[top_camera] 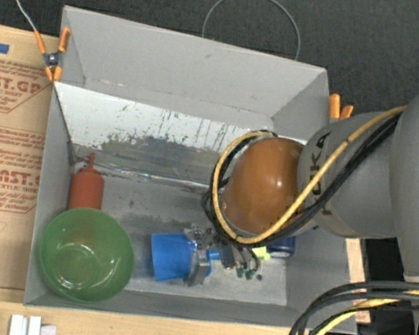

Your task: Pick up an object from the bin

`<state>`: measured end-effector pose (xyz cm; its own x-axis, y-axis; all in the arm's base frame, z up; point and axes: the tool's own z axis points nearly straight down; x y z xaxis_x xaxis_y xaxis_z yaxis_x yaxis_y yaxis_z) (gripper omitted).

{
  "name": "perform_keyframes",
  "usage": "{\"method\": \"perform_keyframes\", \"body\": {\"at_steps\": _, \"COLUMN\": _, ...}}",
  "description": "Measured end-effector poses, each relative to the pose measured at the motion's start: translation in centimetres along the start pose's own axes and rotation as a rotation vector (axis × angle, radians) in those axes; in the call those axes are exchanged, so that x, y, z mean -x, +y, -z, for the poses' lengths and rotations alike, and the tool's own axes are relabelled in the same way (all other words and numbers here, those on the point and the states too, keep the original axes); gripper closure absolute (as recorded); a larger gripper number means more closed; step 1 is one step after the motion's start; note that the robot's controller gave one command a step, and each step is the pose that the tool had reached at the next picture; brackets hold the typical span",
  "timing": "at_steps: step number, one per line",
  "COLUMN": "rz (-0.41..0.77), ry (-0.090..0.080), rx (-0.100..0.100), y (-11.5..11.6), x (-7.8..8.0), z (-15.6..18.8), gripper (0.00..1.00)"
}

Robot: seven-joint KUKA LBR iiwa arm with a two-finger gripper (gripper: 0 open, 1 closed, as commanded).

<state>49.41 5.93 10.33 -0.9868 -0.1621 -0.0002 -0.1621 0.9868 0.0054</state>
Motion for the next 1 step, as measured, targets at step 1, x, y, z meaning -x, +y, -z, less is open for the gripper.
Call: {"method": "perform_keyframes", "body": {"at_steps": 1, "rz": 0.001, "ry": 0.004, "rx": 0.001, "y": 0.68, "x": 0.95, "z": -3.25, "gripper": 1.0}}
